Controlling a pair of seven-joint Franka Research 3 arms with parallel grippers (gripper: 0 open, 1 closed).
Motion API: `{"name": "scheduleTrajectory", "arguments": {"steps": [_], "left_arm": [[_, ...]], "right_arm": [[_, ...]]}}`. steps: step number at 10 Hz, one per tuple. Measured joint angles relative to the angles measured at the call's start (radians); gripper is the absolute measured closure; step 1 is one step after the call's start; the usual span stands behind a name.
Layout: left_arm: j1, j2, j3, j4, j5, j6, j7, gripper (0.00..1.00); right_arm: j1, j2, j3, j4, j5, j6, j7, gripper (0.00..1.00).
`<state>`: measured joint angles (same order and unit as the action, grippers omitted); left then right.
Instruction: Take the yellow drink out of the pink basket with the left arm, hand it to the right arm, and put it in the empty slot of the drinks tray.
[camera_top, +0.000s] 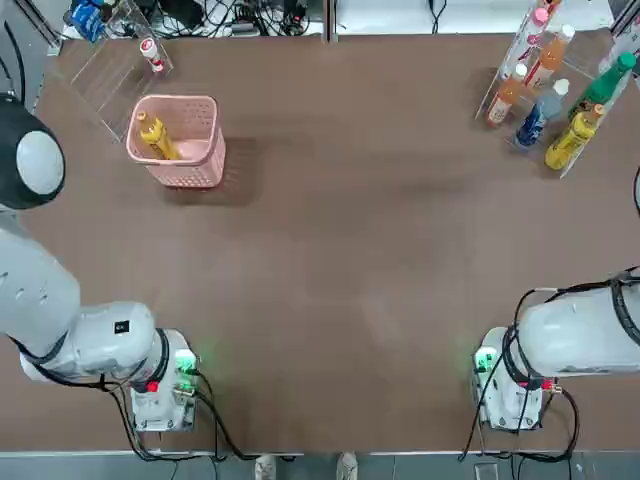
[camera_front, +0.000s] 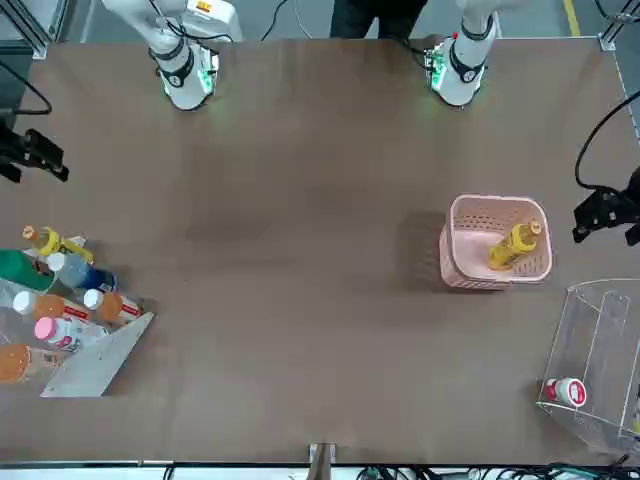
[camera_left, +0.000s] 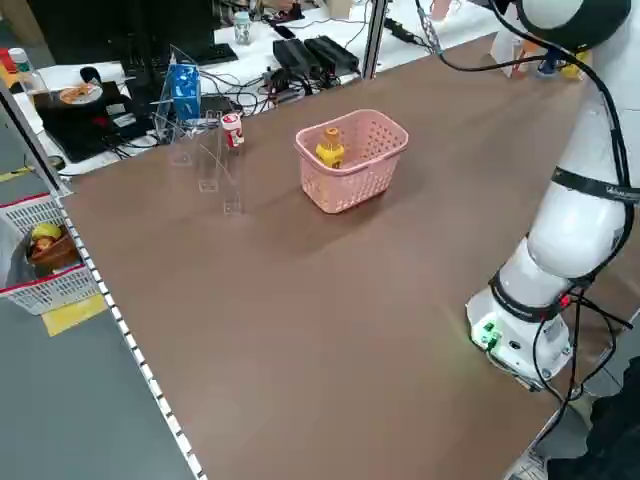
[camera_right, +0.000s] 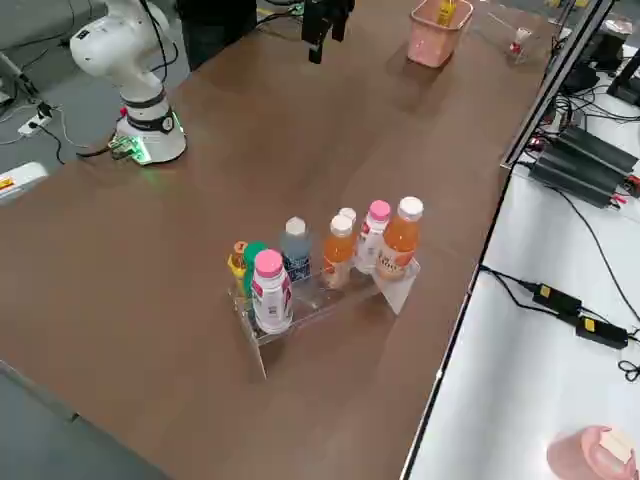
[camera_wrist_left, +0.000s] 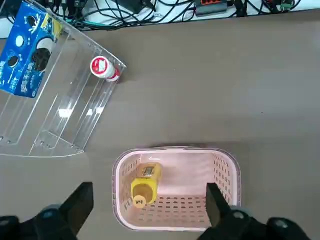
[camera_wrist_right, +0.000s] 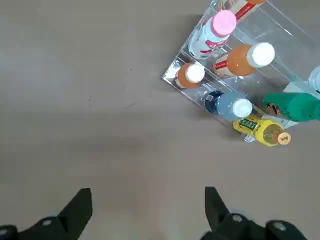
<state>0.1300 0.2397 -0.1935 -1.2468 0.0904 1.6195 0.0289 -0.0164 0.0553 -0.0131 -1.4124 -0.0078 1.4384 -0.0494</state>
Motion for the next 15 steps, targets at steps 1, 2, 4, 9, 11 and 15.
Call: {"name": "scheduleTrajectory", "arguments": {"steps": [1,2,4,9,11,15], "left_arm": [[0.000,0.000,0.000,0.000,0.000,0.000,0.000,0.01],[0.000,0.000,0.000,0.000,0.000,0.000,0.000,0.01],[0.000,0.000,0.000,0.000,0.000,0.000,0.000,0.01],[0.000,0.000,0.000,0.000,-0.012,-0.002,-0.003,0.01],[0.005,0.000,0.001,0.000,-0.039,-0.024,-0.043,0.01],[0.006,0.000,0.001,-0.001,-0.048,-0.079,-0.109,0.01]], "right_arm": [[-0.003,0.000,0.000,0.000,0.000,0.000,0.000,0.00],[-0.017,0.000,-0.001,0.003,0.000,0.000,0.000,0.00],[-0.041,-0.002,-0.003,0.024,-0.001,-0.007,0.000,0.00],[-0.045,-0.007,-0.001,0.049,-0.001,-0.013,0.000,0.00],[-0.046,-0.007,-0.001,0.050,-0.001,-0.013,0.000,0.00],[-0.047,-0.007,-0.001,0.050,-0.001,-0.014,0.000,0.00]]}}
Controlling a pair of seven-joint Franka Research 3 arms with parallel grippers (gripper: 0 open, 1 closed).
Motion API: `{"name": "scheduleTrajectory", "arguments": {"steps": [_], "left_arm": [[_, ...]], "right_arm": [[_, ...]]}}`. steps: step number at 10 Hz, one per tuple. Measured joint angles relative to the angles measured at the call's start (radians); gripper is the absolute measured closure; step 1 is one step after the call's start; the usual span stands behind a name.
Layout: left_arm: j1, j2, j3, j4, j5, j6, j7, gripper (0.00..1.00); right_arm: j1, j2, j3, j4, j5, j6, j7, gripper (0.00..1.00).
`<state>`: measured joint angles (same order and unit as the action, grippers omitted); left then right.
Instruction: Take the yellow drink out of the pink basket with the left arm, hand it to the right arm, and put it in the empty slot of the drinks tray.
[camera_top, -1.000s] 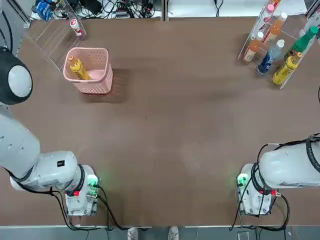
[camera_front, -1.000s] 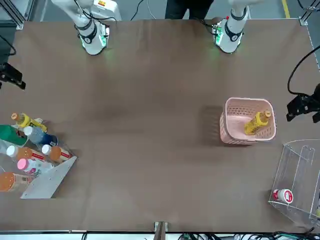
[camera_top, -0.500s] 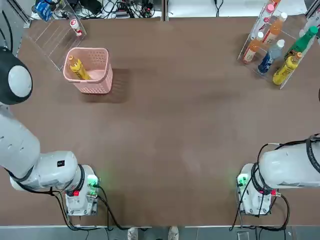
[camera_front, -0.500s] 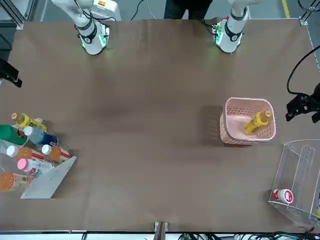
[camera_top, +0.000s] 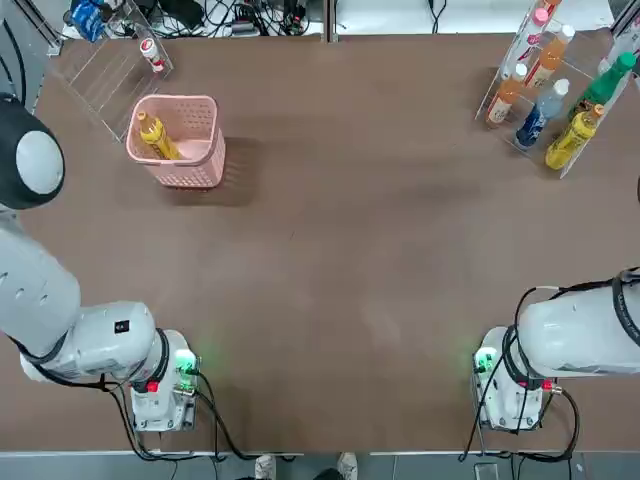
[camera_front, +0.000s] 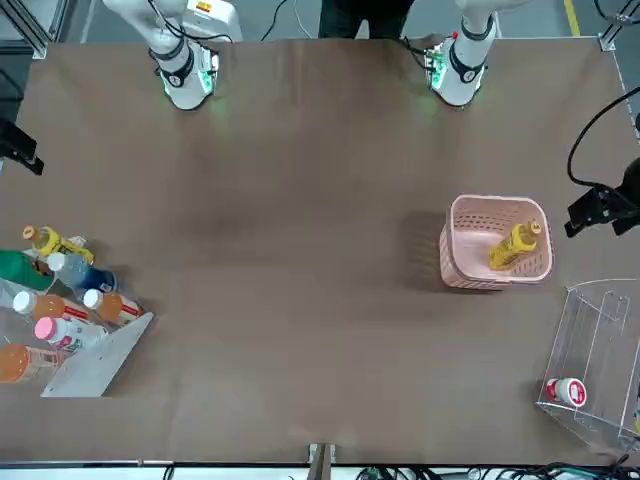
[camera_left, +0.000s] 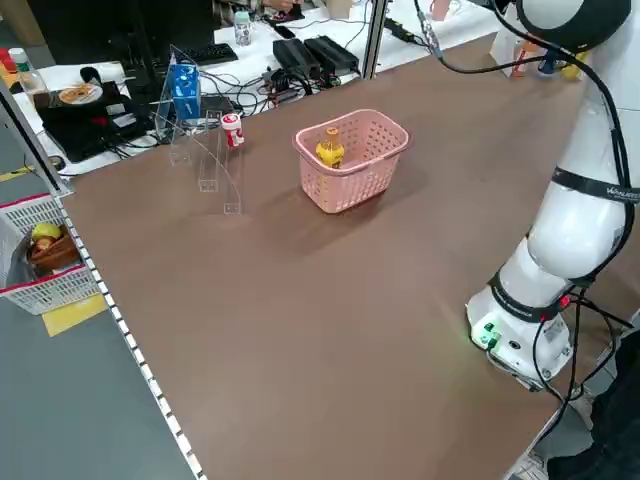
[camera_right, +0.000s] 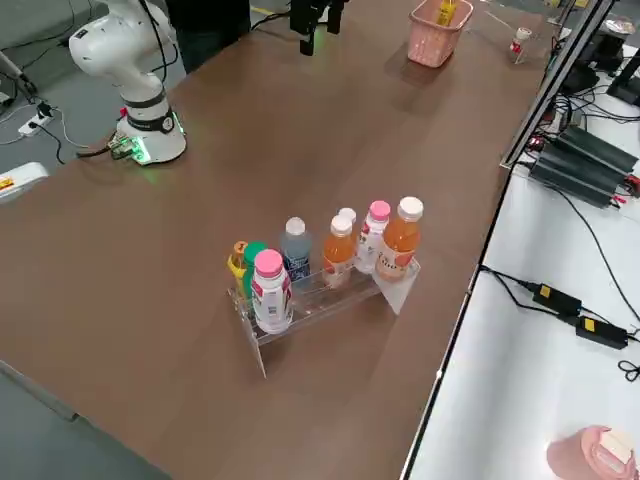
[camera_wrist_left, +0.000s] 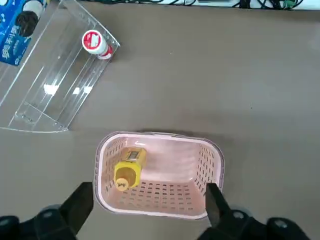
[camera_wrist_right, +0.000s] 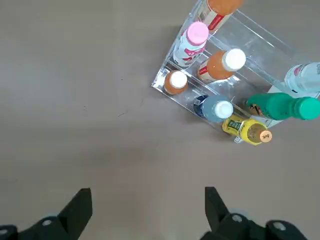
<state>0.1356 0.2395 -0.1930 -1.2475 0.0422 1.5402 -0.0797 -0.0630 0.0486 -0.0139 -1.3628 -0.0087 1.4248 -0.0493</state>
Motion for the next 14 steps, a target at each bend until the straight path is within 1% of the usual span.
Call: {"name": "scheduleTrajectory", "arguments": {"steps": [1,3,5,7,11,14], "left_arm": [[0.003,0.000,0.001,-0.004,0.000,-0.014,-0.001,0.01],[0.008,0.011,0.001,-0.019,0.000,-0.005,-0.001,0.02],[0.009,0.031,0.001,-0.052,0.000,0.059,-0.001,0.02],[0.010,0.040,0.001,-0.111,0.000,0.123,-0.001,0.02],[0.010,0.042,0.002,-0.164,0.000,0.166,-0.002,0.03],[0.010,0.063,0.002,-0.200,0.000,0.203,-0.002,0.03]], "right_arm": [[0.000,0.000,0.001,0.000,0.000,0.000,0.000,0.00],[0.000,0.000,0.003,0.001,0.001,-0.004,0.000,0.00],[0.002,0.000,0.008,0.002,0.001,-0.010,0.000,0.00],[0.002,0.000,0.010,0.003,0.001,-0.018,0.000,0.00],[0.011,0.000,0.021,0.003,0.003,-0.029,0.000,0.00],[0.026,0.000,0.024,0.003,0.003,-0.029,0.000,0.00]]}}
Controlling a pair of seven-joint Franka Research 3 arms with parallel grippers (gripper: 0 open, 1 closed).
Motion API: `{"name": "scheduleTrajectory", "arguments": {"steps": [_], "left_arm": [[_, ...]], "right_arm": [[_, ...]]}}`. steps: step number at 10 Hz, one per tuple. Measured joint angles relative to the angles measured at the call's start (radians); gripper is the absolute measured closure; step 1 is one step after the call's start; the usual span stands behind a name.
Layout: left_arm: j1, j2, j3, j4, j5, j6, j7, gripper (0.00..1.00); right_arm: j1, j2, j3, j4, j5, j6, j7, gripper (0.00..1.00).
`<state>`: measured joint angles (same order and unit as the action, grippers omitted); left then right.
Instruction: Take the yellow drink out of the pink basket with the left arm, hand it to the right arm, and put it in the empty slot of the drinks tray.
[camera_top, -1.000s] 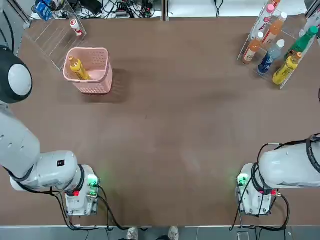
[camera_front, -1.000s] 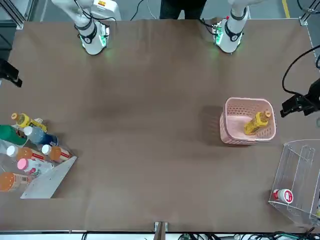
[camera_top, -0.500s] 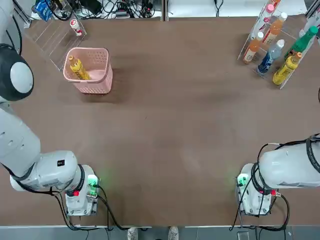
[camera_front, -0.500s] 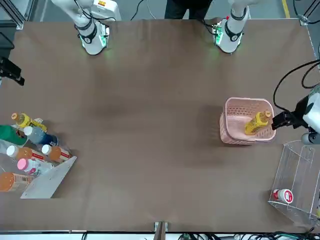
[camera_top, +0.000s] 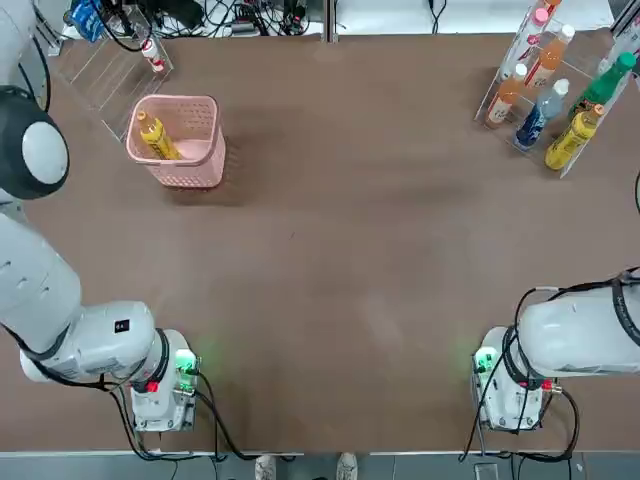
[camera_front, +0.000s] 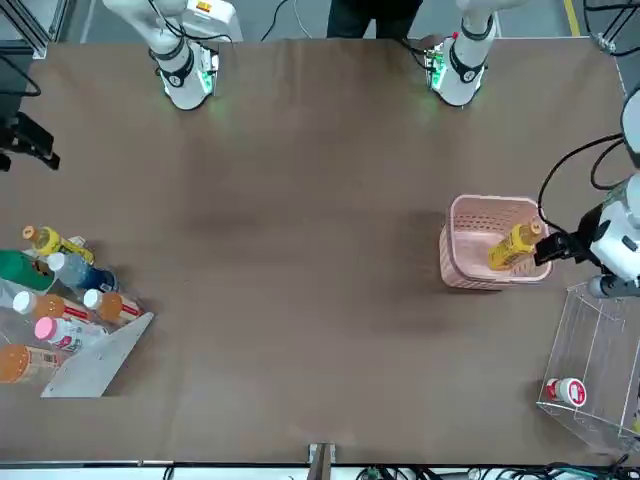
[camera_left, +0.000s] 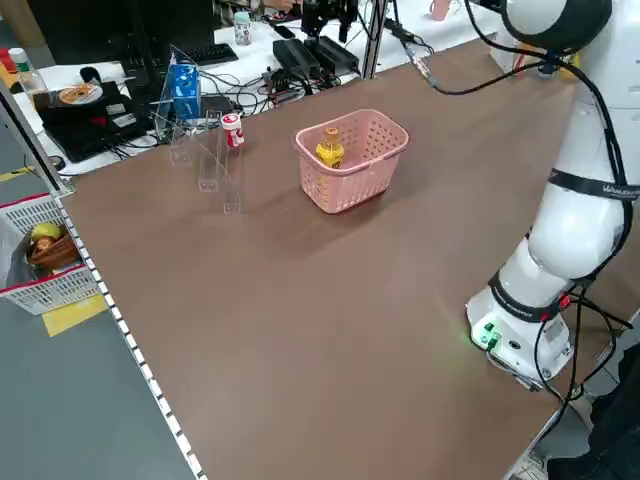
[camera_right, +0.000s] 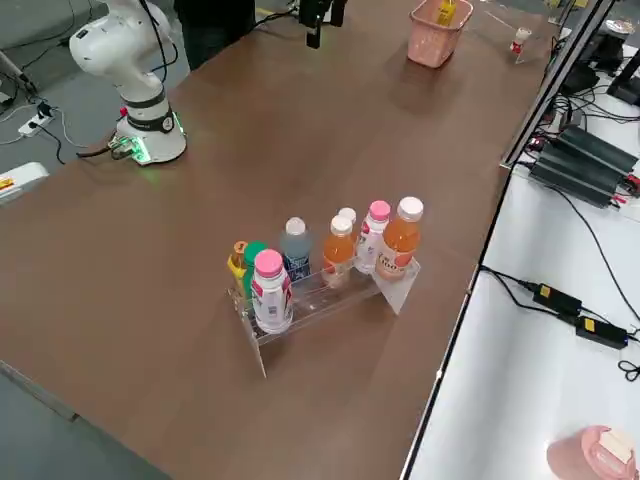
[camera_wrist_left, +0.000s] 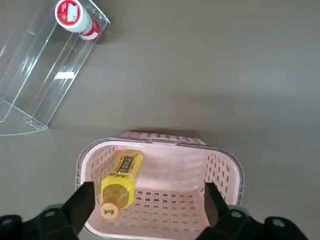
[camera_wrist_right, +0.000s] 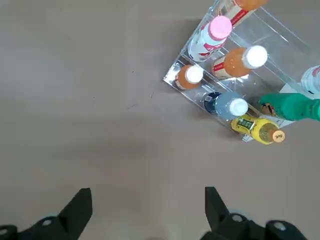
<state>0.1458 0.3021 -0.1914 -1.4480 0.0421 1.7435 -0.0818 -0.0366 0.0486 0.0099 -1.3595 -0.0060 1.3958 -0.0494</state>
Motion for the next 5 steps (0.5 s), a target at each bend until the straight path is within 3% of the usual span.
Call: {"name": "scheduleTrajectory", "arguments": {"steps": [5], "left_arm": [[0.009,-0.007,0.004,-0.146,0.000,0.087,-0.001,0.03]], "right_arm": [[0.001,-0.011,-0.003,0.023,0.002,-0.005,0.000,0.00]]}}
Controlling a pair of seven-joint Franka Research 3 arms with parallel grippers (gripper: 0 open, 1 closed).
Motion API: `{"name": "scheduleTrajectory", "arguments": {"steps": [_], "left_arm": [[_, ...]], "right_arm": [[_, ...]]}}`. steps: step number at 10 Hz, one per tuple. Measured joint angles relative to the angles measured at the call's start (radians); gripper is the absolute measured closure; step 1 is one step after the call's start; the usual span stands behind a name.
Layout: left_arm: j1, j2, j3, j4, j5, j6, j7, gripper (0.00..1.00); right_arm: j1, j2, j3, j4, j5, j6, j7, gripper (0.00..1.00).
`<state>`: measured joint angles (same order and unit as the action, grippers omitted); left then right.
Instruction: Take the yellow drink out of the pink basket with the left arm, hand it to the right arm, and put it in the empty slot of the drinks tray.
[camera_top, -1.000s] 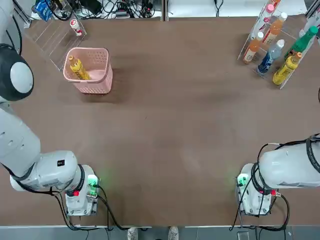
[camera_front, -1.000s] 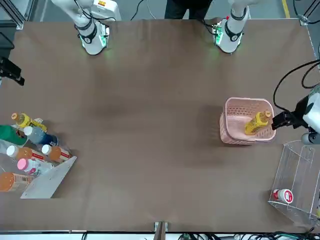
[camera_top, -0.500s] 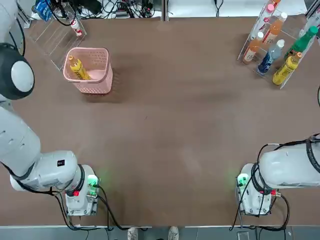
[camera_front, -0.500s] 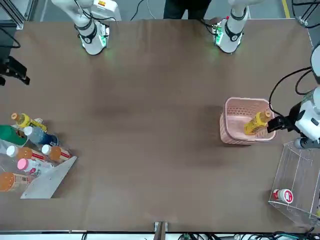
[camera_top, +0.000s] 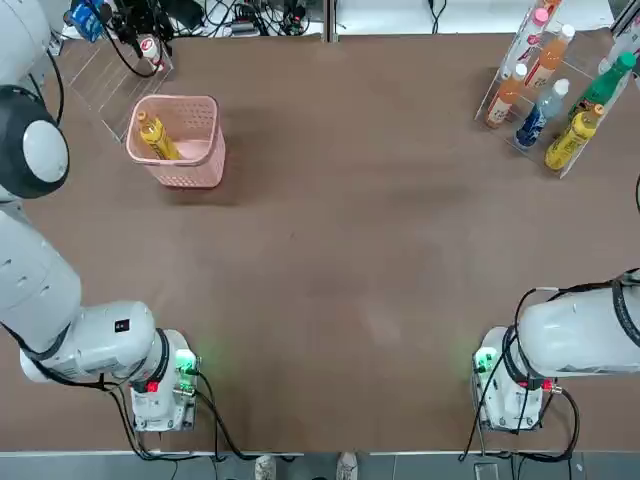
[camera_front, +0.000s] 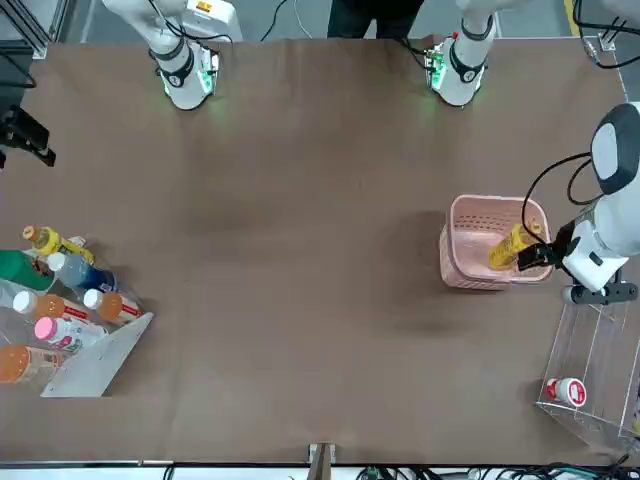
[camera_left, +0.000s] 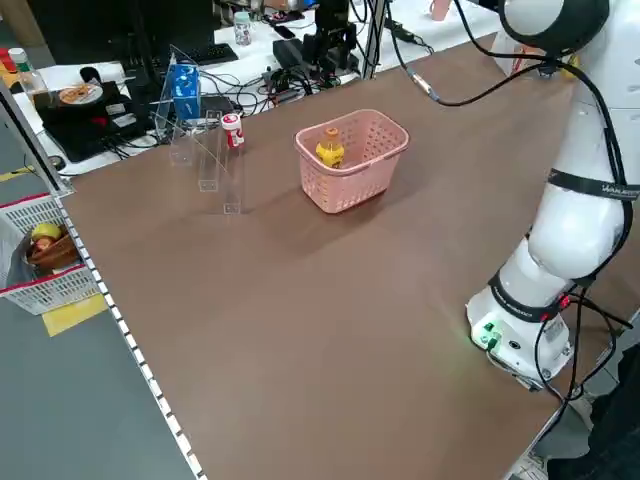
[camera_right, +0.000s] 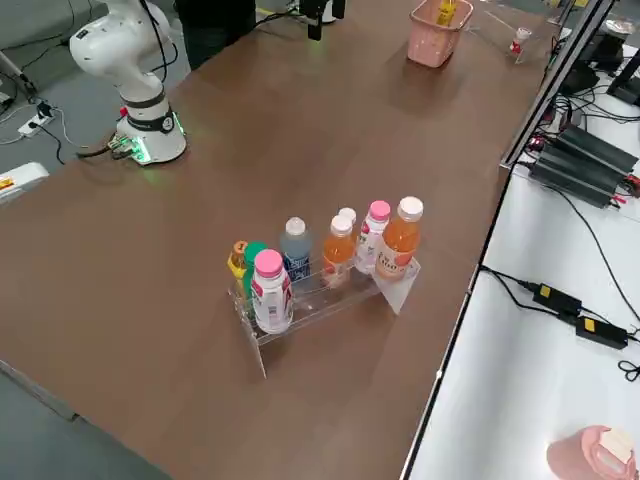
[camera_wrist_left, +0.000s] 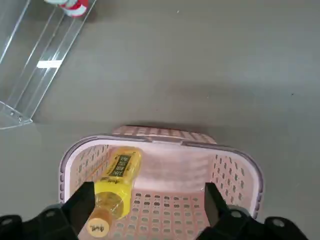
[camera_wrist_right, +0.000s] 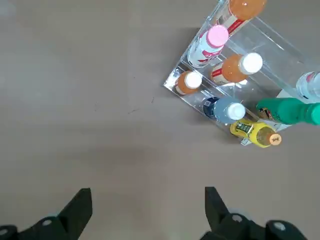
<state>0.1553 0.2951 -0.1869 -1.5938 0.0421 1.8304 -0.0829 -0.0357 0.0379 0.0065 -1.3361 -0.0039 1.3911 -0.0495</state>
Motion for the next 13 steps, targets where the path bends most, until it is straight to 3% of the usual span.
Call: {"name": "scheduleTrajectory", "arguments": {"steps": [3,8,13], "left_arm": [[0.028,-0.026,0.004,-0.069,0.000,0.017,0.006,0.04],[0.058,-0.078,0.003,-0.218,0.000,0.142,0.008,0.04],[0.056,-0.180,0.002,-0.285,0.000,0.145,0.008,0.04]], "right_arm": [[0.000,-0.001,-0.001,0.002,0.000,-0.049,0.000,0.00],[-0.001,-0.001,-0.003,0.002,0.000,-0.051,0.000,0.00],[-0.002,-0.001,-0.006,0.002,0.000,-0.051,0.000,0.00]]}}
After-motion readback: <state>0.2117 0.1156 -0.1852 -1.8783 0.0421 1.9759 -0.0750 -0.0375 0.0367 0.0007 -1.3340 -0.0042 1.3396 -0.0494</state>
